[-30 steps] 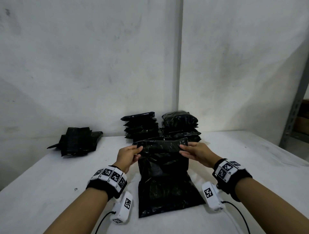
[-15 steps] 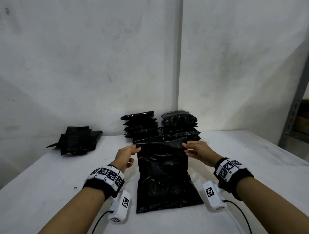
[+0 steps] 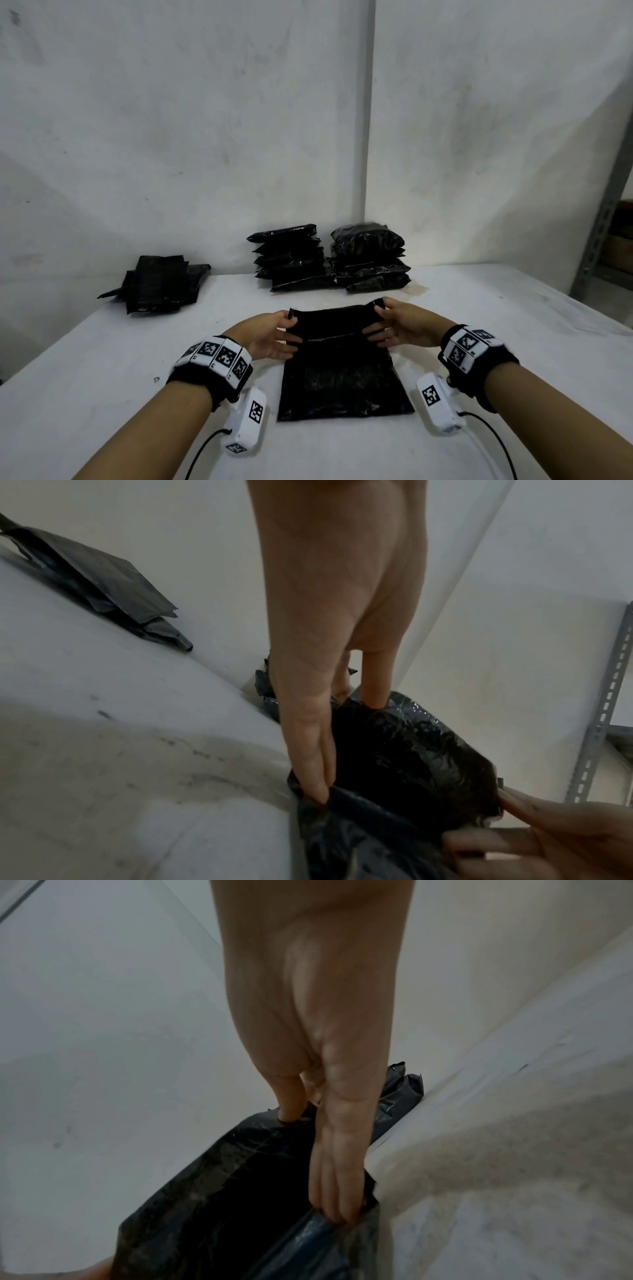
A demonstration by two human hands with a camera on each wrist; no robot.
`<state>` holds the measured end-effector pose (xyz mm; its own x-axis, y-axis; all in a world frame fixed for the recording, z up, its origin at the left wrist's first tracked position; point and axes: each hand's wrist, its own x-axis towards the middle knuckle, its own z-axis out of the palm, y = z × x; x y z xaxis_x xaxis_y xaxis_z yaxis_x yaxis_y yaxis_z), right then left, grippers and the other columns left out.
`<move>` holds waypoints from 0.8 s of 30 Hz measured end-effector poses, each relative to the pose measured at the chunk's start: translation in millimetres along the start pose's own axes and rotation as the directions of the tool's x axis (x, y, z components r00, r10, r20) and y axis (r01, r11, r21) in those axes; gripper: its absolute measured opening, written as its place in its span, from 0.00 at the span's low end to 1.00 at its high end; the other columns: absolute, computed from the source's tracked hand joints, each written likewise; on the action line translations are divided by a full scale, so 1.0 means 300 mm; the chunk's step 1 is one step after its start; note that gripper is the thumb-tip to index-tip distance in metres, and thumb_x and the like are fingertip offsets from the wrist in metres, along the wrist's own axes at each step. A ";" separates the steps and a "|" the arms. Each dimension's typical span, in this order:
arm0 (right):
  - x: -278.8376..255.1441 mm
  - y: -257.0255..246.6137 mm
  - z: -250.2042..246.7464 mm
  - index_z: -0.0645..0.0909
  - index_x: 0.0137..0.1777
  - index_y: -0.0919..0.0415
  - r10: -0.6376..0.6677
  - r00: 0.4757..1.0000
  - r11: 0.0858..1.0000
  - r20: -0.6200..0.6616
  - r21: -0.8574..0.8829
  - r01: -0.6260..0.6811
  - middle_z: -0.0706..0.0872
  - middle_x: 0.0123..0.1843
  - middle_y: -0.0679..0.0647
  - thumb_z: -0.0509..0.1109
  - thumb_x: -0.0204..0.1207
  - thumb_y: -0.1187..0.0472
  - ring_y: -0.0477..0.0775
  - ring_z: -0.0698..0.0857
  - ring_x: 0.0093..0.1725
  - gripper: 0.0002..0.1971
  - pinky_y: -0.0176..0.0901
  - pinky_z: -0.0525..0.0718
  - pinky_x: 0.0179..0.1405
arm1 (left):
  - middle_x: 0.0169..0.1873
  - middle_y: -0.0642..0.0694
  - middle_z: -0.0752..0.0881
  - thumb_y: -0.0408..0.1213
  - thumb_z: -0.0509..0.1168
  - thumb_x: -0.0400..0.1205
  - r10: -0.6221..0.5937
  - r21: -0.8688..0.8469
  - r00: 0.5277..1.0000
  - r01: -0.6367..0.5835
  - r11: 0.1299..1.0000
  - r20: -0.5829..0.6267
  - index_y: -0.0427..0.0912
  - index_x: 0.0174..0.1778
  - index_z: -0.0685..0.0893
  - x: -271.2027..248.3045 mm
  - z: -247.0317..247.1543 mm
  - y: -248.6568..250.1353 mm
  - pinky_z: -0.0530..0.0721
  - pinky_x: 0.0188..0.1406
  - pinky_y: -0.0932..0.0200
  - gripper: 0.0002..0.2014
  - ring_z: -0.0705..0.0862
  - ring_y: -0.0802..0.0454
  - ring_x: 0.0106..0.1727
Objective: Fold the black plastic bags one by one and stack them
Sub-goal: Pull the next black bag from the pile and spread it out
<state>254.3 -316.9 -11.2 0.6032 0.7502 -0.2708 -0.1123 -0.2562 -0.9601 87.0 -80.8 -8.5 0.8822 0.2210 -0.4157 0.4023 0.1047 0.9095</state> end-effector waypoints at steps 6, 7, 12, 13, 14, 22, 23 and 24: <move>0.019 0.032 -0.010 0.73 0.56 0.57 -0.022 1.000 1.000 -0.001 0.008 0.022 0.83 0.55 0.63 0.58 0.88 0.58 0.54 0.84 0.47 0.05 0.42 0.80 0.46 | 0.53 0.36 0.81 0.38 0.57 0.87 0.030 -0.077 1.000 -0.029 0.997 0.009 0.44 0.55 0.75 0.001 -0.003 -0.015 0.82 0.52 0.45 0.04 0.81 0.42 0.51; 0.022 0.040 -0.013 0.72 0.58 0.58 -0.035 0.999 0.999 -0.002 0.018 0.035 0.82 0.53 0.61 0.59 0.87 0.59 0.53 0.82 0.47 0.05 0.42 0.79 0.46 | 0.51 0.38 0.81 0.38 0.58 0.87 0.048 -0.098 0.999 -0.046 0.994 0.010 0.44 0.55 0.74 0.005 -0.006 -0.025 0.81 0.52 0.48 0.04 0.81 0.44 0.50; 0.007 0.047 -0.021 0.77 0.55 0.59 -0.043 0.999 0.998 -0.024 -0.047 0.042 0.83 0.49 0.54 0.65 0.84 0.59 0.50 0.82 0.47 0.05 0.40 0.80 0.50 | 0.46 0.42 0.83 0.35 0.62 0.84 0.120 -0.196 0.989 -0.136 0.971 -0.091 0.45 0.50 0.76 0.018 -0.004 -0.054 0.82 0.47 0.56 0.02 0.82 0.49 0.45; -0.002 0.039 -0.021 0.79 0.51 0.57 -0.035 0.998 0.993 -0.042 -0.115 0.030 0.83 0.46 0.51 0.67 0.83 0.57 0.48 0.81 0.44 0.04 0.40 0.79 0.50 | 0.43 0.42 0.84 0.32 0.62 0.83 0.127 -0.213 0.984 -0.151 0.965 -0.121 0.45 0.47 0.76 0.021 -0.006 -0.052 0.82 0.43 0.58 0.03 0.81 0.49 0.41; -0.012 0.031 -0.023 0.80 0.48 0.55 -0.029 0.997 0.980 -0.071 -0.197 0.015 0.82 0.42 0.47 0.69 0.82 0.55 0.47 0.79 0.42 0.04 0.38 0.77 0.47 | 0.40 0.42 0.83 0.30 0.62 0.83 0.129 -0.220 0.981 -0.159 0.963 -0.142 0.44 0.47 0.75 0.022 -0.009 -0.050 0.82 0.37 0.61 0.04 0.80 0.51 0.37; -0.059 0.017 -0.047 0.83 0.30 0.50 -0.074 0.994 0.924 -0.084 -0.380 0.037 0.68 0.26 0.44 0.75 0.76 0.51 0.45 0.62 0.24 0.13 0.33 0.62 0.23 | 0.40 0.38 0.86 0.47 0.64 0.82 0.021 -0.266 0.979 -0.076 0.961 -0.201 0.36 0.47 0.80 -0.001 -0.018 -0.041 0.86 0.38 0.58 0.15 0.85 0.46 0.39; -0.063 0.018 -0.049 0.83 0.28 0.50 -0.069 0.996 0.932 -0.063 -0.360 0.042 0.71 0.26 0.45 0.74 0.77 0.53 0.45 0.62 0.23 0.15 0.33 0.62 0.23 | 0.40 0.38 0.87 0.51 0.65 0.82 0.018 -0.255 0.980 -0.070 0.964 -0.200 0.35 0.48 0.81 -0.003 -0.020 -0.043 0.87 0.39 0.57 0.19 0.85 0.46 0.39; -0.064 0.021 -0.053 0.83 0.29 0.51 -0.057 0.998 0.945 -0.040 -0.325 0.041 0.77 0.27 0.47 0.74 0.78 0.55 0.45 0.67 0.23 0.15 0.32 0.65 0.23 | 0.40 0.38 0.87 0.52 0.66 0.81 0.013 -0.238 0.982 -0.059 0.969 -0.190 0.34 0.50 0.81 -0.006 -0.018 -0.046 0.88 0.38 0.58 0.20 0.86 0.47 0.38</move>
<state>254.6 -342.5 -10.8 0.6398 0.7386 -0.2125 0.1750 -0.4093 -0.8955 78.6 -77.3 -20.3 0.8248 0.4029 -0.3967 0.2795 0.3194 0.9055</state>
